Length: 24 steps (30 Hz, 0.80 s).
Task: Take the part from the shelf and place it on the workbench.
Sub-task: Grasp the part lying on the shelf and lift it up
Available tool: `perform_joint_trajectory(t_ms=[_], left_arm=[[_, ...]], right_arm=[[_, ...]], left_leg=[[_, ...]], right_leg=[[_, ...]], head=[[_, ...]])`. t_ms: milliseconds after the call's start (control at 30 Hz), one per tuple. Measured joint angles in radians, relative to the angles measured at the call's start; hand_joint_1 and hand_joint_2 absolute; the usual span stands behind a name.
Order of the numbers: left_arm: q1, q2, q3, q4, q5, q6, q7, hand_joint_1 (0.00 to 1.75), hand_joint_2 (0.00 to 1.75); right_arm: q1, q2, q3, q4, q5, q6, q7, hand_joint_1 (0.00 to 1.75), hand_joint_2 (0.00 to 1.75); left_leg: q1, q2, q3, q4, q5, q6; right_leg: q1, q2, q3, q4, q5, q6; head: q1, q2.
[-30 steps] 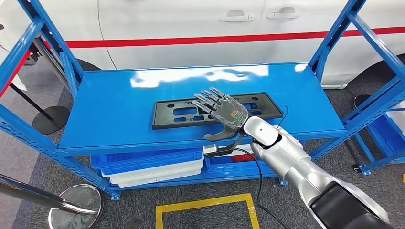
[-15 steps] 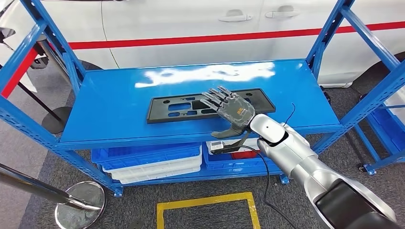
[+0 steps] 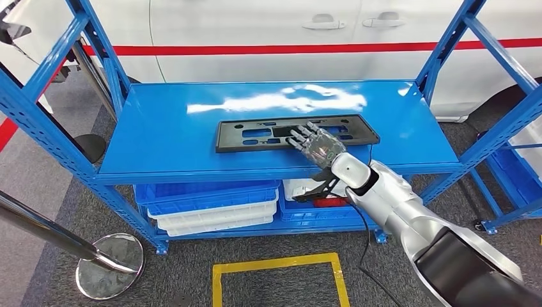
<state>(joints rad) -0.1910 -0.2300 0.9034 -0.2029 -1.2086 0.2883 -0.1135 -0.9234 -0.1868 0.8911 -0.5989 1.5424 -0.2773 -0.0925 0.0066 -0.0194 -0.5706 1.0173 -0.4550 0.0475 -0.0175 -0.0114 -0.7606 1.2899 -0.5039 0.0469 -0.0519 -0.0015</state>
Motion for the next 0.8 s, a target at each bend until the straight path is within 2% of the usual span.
perform_joint_trajectory(t_ms=[67, 133, 200, 267, 300, 333, 400, 433, 467, 500, 533, 567, 633, 667, 767, 800], left_arm=[[-0.001, 0.000, -0.001, 0.000, -0.004, -0.001, 0.001, 0.00, 0.00], [-0.003, -0.002, -0.002, 0.000, -0.007, -0.003, 0.001, 0.00, 0.00], [-0.005, -0.004, -0.003, 0.000, -0.009, -0.006, 0.001, 0.00, 0.00], [-0.006, -0.004, -0.003, 0.000, -0.009, -0.008, 0.001, 0.00, 0.00], [-0.006, -0.004, -0.003, 0.000, -0.009, -0.009, 0.001, 0.00, 0.00], [-0.006, -0.004, -0.004, 0.000, -0.009, -0.009, 0.001, 0.00, 0.00], [-0.005, -0.003, -0.004, 0.000, -0.009, -0.009, -0.001, 0.00, 0.00], [-0.004, -0.003, -0.004, 0.000, -0.009, -0.010, -0.001, 0.00, 0.00], [-0.002, -0.003, -0.004, 0.000, -0.009, -0.010, -0.002, 0.00, 0.00], [-0.001, -0.003, -0.004, 0.000, -0.009, -0.010, -0.002, 0.00, 0.00], [-0.001, -0.003, -0.004, 0.000, -0.009, -0.010, -0.003, 0.00, 0.00], [-0.001, -0.003, -0.004, 0.000, -0.009, -0.010, -0.003, 0.00, 0.00], [-0.003, -0.003, -0.004, 0.000, -0.009, -0.011, -0.004, 0.00, 0.00], [-0.003, -0.003, -0.004, 0.000, -0.009, -0.011, -0.004, 0.00, 0.00], [-0.002, -0.003, -0.004, 0.000, -0.009, -0.011, -0.005, 0.00, 0.00], [-0.002, -0.003, -0.004, 0.000, -0.009, -0.011, -0.005, 0.00, 0.00]], right_arm=[[-0.010, 0.001, 0.013, 0.022, 0.003, 0.016, 0.010, 0.00, 1.75], [-0.026, 0.001, 0.016, 0.033, -0.025, 0.010, -0.008, 0.00, 1.75], [-0.033, 0.002, 0.013, 0.038, -0.075, -0.014, -0.050, 0.00, 1.75], [-0.030, 0.002, 0.002, 0.040, -0.129, -0.042, -0.098, 0.00, 1.75], [-0.029, 0.002, -0.006, 0.039, -0.151, -0.053, -0.116, 0.00, 1.75], [-0.028, 0.002, -0.012, 0.038, -0.165, -0.062, -0.127, 0.00, 1.75], [-0.026, 0.000, -0.018, 0.037, -0.178, -0.072, -0.140, 0.00, 1.75], [-0.024, -0.002, -0.018, 0.037, -0.182, -0.075, -0.144, 0.00, 1.75], [-0.020, -0.003, -0.018, 0.037, -0.184, -0.077, -0.146, 0.00, 1.75], [-0.017, -0.004, -0.019, 0.037, -0.188, -0.080, -0.147, 0.00, 1.75], [-0.015, -0.004, -0.020, 0.037, -0.192, -0.085, -0.147, 0.00, 1.75], [-0.014, -0.004, -0.021, 0.036, -0.198, -0.089, -0.147, 0.00, 1.75], [-0.015, -0.004, -0.028, 0.036, -0.212, -0.094, -0.148, 0.00, 1.75], [-0.016, -0.004, -0.032, 0.036, -0.218, -0.096, -0.149, 0.00, 1.75], [-0.023, -0.003, -0.040, 0.035, -0.234, -0.105, -0.148, 0.00, 1.75], [-0.027, 0.000, -0.045, 0.035, -0.239, -0.108, -0.146, 0.00, 1.75]], left_leg=[[-0.001, -0.001, 0.001, 0.001, -0.001, -0.002], [-0.005, -0.001, -0.003, 0.003, -0.001, -0.009], [-0.006, 0.000, -0.009, 0.002, 0.001, -0.019], [-0.006, 0.001, -0.010, 0.003, -0.003, -0.030], [-0.007, 0.001, -0.017, 0.017, -0.015, -0.036], [-0.006, 0.002, -0.033, 0.052, -0.038, -0.041], [-0.003, 0.004, -0.093, 0.174, -0.099, -0.051], [-0.002, 0.004, -0.123, 0.236, -0.121, -0.055], [0.000, 0.005, -0.141, 0.272, -0.126, -0.058], [0.001, 0.005, -0.141, 0.270, -0.112, -0.061], [0.004, 0.006, -0.123, 0.229, -0.081, -0.062], [0.006, 0.006, -0.092, 0.163, -0.043, -0.062], [0.006, 0.005, -0.038, 0.046, 0.002, -0.056], [0.005, 0.004, -0.027, 0.019, 0.008, -0.050], [0.002, 0.002, -0.027, 0.008, 0.013, -0.028], [0.003, 0.001, -0.026, 0.003, 0.017, -0.021]], right_leg=[[0.003, 0.000, 0.071, -0.121, 0.055, -0.011], [0.010, -0.002, 0.131, -0.234, 0.084, -0.026], [0.016, -0.003, 0.145, -0.266, 0.080, -0.036], [0.013, -0.005, 0.148, -0.279, 0.083, -0.043], [0.010, -0.007, 0.150, -0.285, 0.085, -0.048], [0.007, -0.009, 0.153, -0.291, 0.088, -0.052], [0.006, -0.013, 0.154, -0.294, 0.089, -0.057], [0.007, -0.014, 0.154, -0.293, 0.089, -0.057], [0.007, -0.015, 0.154, -0.292, 0.088, -0.058], [0.007, -0.015, 0.154, -0.290, 0.088, -0.057], [0.006, -0.014, 0.154, -0.288, 0.087, -0.056], [0.005, -0.014, 0.154, -0.284, 0.085, -0.053], [0.008, -0.012, 0.150, -0.274, 0.081, -0.044], [0.009, -0.012, 0.148, -0.270, 0.080, -0.039], [0.007, -0.011, 0.144, -0.270, 0.082, -0.023], [0.005, -0.009, 0.139, -0.260, 0.072, -0.019]], head=[[0.000, 0.000], [0.000, 0.000], [0.000, 0.000], [0.000, 0.000], [0.000, 0.000], [0.000, 0.000], [0.000, 0.000], [0.000, 0.000], [0.000, 0.000], [0.000, 0.000], [0.000, 0.000], [0.000, 0.000], [0.000, 0.000], [0.000, 0.000], [0.000, 0.000], [0.000, 0.000]])
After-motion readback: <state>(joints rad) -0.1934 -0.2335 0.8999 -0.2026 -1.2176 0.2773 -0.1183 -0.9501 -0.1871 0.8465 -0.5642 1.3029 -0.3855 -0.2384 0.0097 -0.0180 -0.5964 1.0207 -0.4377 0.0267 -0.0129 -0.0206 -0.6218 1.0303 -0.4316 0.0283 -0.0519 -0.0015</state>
